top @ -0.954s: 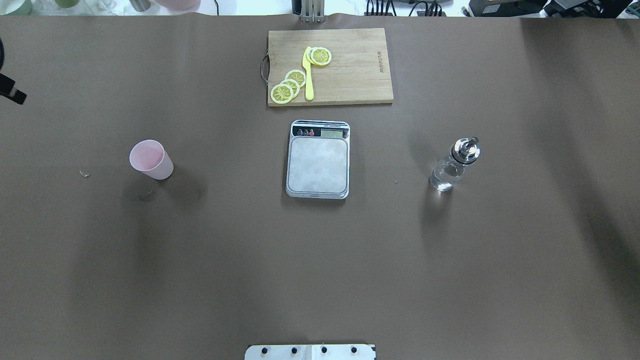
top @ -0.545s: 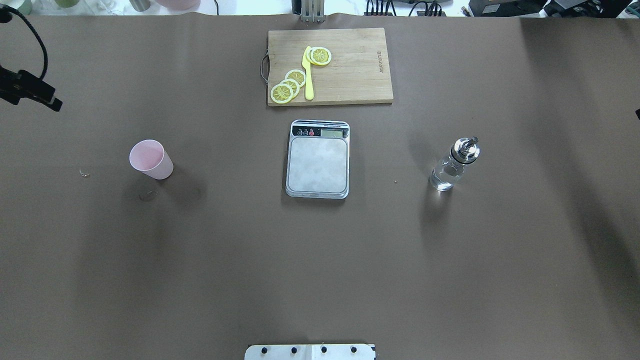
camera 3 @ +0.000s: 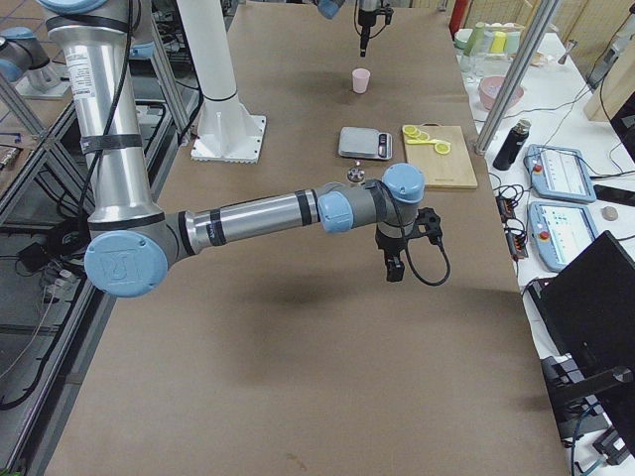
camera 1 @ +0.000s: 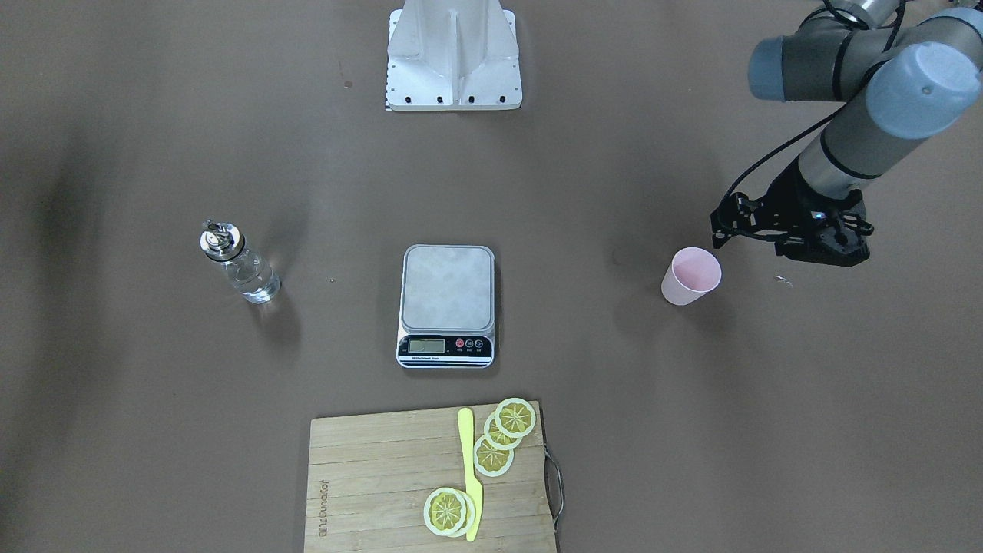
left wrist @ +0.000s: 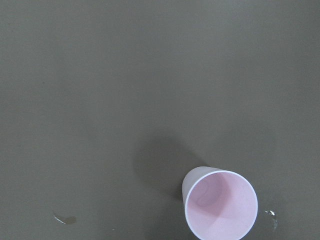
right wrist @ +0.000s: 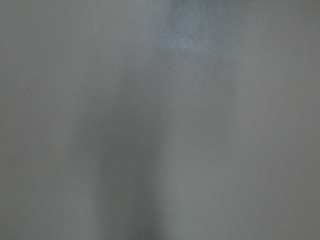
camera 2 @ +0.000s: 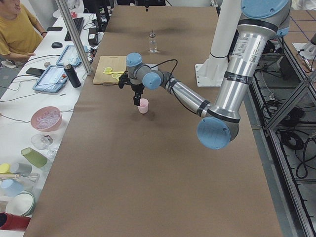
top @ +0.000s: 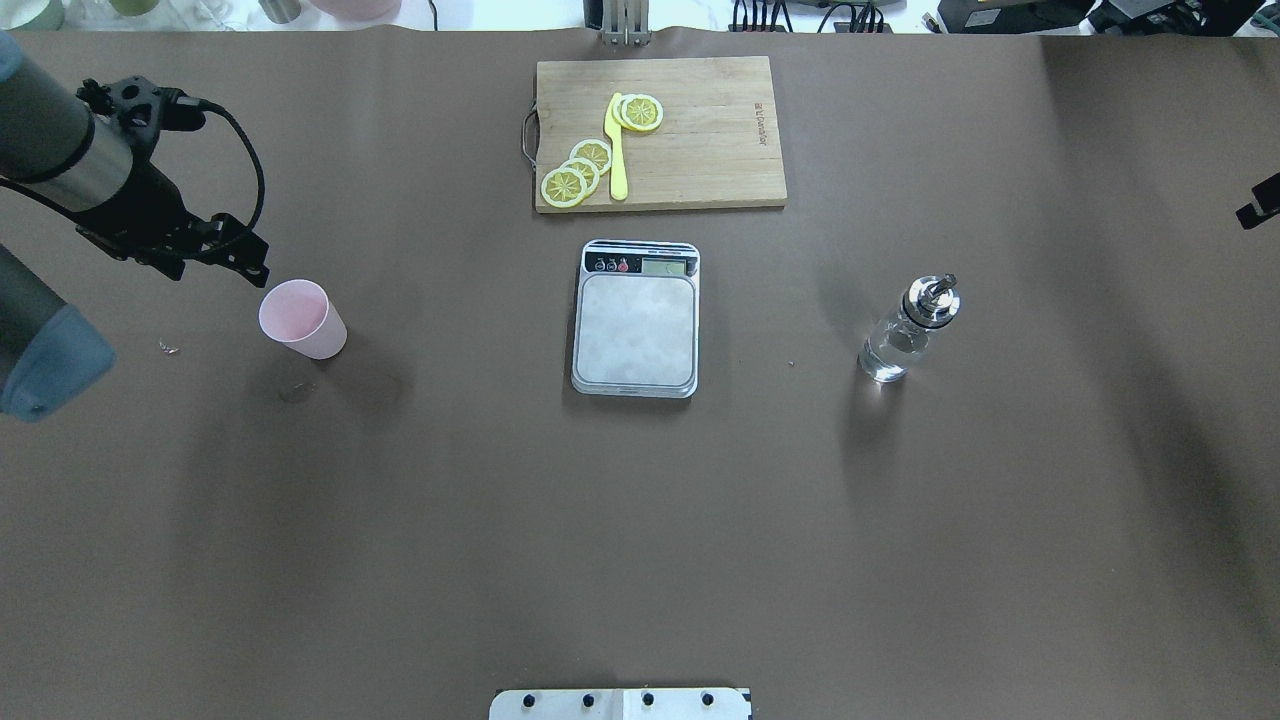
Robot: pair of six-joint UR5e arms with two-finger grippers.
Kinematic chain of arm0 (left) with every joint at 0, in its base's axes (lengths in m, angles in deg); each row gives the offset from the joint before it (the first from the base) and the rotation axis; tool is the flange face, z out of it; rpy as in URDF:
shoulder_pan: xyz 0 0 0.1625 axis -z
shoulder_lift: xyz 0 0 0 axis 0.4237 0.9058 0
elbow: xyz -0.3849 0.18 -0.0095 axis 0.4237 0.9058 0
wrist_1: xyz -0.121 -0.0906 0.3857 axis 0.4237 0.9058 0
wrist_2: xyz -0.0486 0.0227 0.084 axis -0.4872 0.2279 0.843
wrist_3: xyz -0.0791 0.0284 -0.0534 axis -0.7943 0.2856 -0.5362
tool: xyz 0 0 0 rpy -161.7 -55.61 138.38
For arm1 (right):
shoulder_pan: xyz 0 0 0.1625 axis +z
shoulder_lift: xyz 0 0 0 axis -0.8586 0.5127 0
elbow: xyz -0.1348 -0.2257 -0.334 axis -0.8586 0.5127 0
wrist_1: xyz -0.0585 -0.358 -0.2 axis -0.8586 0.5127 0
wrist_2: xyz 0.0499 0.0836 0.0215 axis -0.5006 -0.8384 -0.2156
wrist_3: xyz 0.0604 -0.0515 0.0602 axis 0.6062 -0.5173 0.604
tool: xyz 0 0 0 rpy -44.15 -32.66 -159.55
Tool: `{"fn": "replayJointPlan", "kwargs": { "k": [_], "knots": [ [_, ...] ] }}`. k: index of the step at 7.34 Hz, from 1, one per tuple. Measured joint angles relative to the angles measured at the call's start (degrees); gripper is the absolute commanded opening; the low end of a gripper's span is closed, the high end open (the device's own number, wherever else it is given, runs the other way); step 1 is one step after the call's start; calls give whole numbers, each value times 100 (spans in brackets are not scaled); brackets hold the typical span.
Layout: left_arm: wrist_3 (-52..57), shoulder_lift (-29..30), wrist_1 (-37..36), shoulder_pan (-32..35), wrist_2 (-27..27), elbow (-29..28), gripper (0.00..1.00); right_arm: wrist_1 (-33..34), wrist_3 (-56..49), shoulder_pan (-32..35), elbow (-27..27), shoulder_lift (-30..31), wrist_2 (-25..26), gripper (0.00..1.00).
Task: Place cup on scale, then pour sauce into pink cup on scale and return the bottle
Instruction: 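Move the left gripper down over the pink cup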
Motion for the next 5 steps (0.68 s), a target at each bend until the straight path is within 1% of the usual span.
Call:
{"fn": "replayJointPlan", "kwargs": {
  "k": [1,2,3,5],
  "knots": [
    [22,16,29,-81,43,-108,89,-19,36,-6,18,12,-1,100],
    [64,18,124,-110,46,-245,77,-25,43,-8,24,23,-9,100],
    [62,27,289,-120,29,-406,69,-26,44,-13,34,35,-16,100],
    [5,100,453,-133,6,-591,69,-25,61,-17,50,53,-23,100]
  ]
}}
